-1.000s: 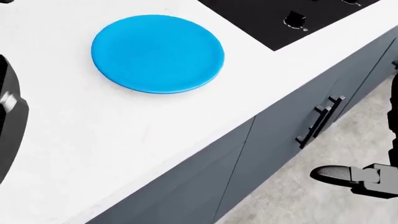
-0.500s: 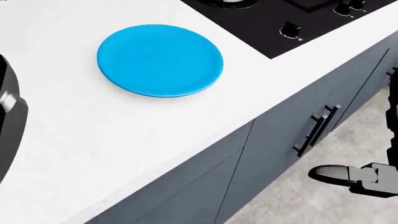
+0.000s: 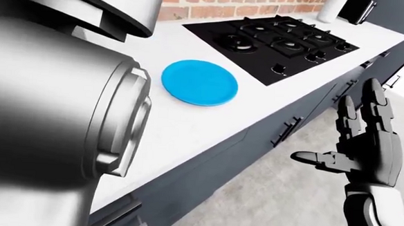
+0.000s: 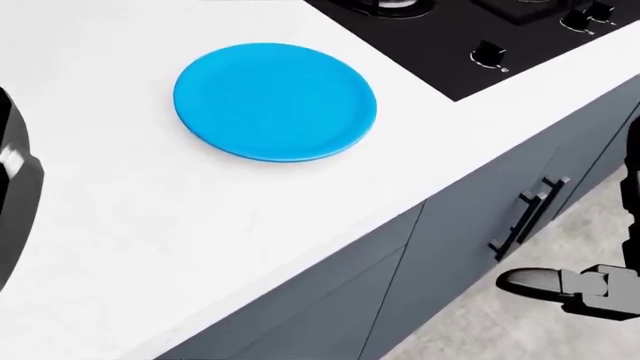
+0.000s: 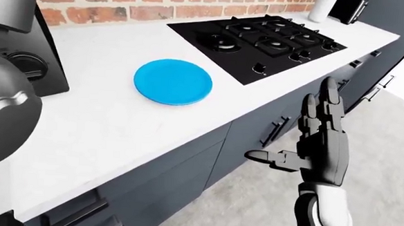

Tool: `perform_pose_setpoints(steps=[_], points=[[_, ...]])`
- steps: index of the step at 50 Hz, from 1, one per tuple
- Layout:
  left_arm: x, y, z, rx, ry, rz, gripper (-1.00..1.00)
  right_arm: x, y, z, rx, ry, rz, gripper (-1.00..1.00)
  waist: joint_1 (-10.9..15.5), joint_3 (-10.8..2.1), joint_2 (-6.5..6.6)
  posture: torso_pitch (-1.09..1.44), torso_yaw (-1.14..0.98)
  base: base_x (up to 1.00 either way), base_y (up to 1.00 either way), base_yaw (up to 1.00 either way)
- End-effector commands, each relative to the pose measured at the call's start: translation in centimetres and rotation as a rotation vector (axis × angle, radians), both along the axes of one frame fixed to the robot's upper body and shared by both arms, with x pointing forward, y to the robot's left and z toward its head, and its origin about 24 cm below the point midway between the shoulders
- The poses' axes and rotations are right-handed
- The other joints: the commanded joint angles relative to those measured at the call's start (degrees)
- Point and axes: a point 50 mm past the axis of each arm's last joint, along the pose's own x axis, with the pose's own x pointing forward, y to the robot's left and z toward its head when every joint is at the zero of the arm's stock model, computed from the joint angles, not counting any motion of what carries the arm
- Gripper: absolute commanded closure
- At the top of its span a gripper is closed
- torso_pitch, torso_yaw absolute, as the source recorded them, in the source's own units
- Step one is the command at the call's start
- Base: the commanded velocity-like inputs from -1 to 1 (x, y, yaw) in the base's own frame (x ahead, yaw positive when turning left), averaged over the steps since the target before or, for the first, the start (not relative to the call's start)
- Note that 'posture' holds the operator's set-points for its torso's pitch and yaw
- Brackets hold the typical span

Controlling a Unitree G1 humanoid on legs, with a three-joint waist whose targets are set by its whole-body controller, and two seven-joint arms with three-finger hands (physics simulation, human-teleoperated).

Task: Place the baguette on the tray of the toaster oven.

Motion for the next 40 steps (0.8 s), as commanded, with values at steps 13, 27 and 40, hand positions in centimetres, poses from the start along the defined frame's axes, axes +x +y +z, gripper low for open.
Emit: perform_pose_setpoints(steps=[13,27,40], points=[[-1.9,0.1,2.3,-0.025,-0.107,-0.004,1.00,-0.4,0.2,1.3,-0.034,-0.076,-0.001,-1.00,2.18,-1.28,0.27,0.00,-0.56,0.00,0.00,0.00],[-3.3,0.1,2.9,-0.014,-0.128,0.006,1.00,-0.3,0.2,1.2,-0.033,-0.075,0.000,-1.00,4.80,-1.14,0.40,0.00,-0.49,0.00,0.00,0.00],[-5.6,-0.5,1.1,0.046,-0.097,0.000,1.00,-0.3,0.3,1.4,-0.028,-0.080,0.006,-1.00,7.18,-0.74,0.58,0.00,-0.42,0.00,0.00,0.00]])
